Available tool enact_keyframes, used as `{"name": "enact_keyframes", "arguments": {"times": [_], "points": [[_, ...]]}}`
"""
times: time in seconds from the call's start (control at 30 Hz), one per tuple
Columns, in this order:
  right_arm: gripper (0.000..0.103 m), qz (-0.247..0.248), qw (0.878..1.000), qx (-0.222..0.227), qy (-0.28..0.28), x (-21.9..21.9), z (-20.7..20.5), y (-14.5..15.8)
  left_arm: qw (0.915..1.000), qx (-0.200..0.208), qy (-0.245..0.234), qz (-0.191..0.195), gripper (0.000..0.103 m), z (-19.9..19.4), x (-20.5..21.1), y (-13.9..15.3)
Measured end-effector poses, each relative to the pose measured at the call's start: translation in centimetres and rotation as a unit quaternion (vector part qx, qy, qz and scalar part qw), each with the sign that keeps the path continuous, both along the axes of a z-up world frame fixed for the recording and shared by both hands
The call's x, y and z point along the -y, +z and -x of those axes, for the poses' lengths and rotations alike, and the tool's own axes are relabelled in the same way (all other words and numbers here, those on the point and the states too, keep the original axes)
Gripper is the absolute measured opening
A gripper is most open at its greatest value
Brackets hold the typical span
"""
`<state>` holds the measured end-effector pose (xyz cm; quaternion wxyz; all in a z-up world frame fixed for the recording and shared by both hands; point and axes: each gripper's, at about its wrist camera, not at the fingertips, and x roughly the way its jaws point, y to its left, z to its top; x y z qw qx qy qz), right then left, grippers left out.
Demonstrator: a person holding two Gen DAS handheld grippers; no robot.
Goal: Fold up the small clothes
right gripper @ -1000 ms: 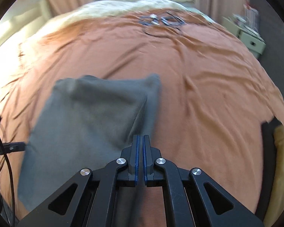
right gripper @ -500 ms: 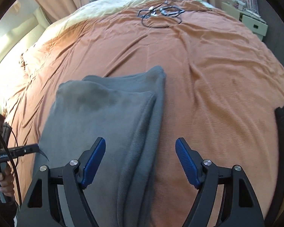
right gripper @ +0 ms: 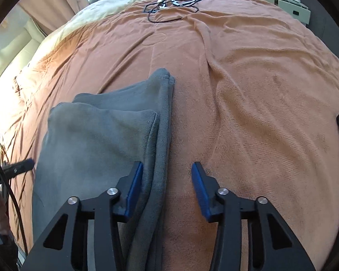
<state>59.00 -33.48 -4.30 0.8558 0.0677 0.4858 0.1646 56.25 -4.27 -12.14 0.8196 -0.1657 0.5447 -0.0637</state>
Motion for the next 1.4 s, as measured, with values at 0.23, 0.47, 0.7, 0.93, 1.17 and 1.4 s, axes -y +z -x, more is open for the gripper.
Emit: {"name": "enact_keyframes", "arguments": {"times": [0.23,0.47,0.7,0.93,1.17,1.4], "points": [[0.035,-0.052,0.999,-0.013,-0.004,1.5,0.2,-0.9,0.999,0.007,-0.039,-0.018,0.032,-4.0,3.3,-0.5],[0.033,-0.081,0.996,-0.023,0.012,2.0,-0.3,-1.1,0.9973,0.016,-0.064,-0.032,0.029,-7.5,6.2,-0.8],[0.033,-0.107,0.994,-0.03,0.018,2.4,-0.8,-1.8,0.9943,0.009,-0.081,-0.069,0.029,-10.4,8.4,-2.2],[0.033,-0.156,0.986,-0.057,0.016,3.2,-1.8,-2.4,0.9964,-0.007,-0.059,-0.06,0.029,-12.3,7.6,-3.5],[0.044,-0.193,0.977,-0.089,0.018,3.8,-2.9,-3.2,0.9966,0.005,-0.058,-0.059,0.029,-11.2,5.0,-0.5],[0.044,-0.169,0.981,-0.089,0.018,3.6,-2.9,-2.8,0.9989,0.007,-0.021,-0.041,0.029,-9.0,-0.8,1.1]]}}
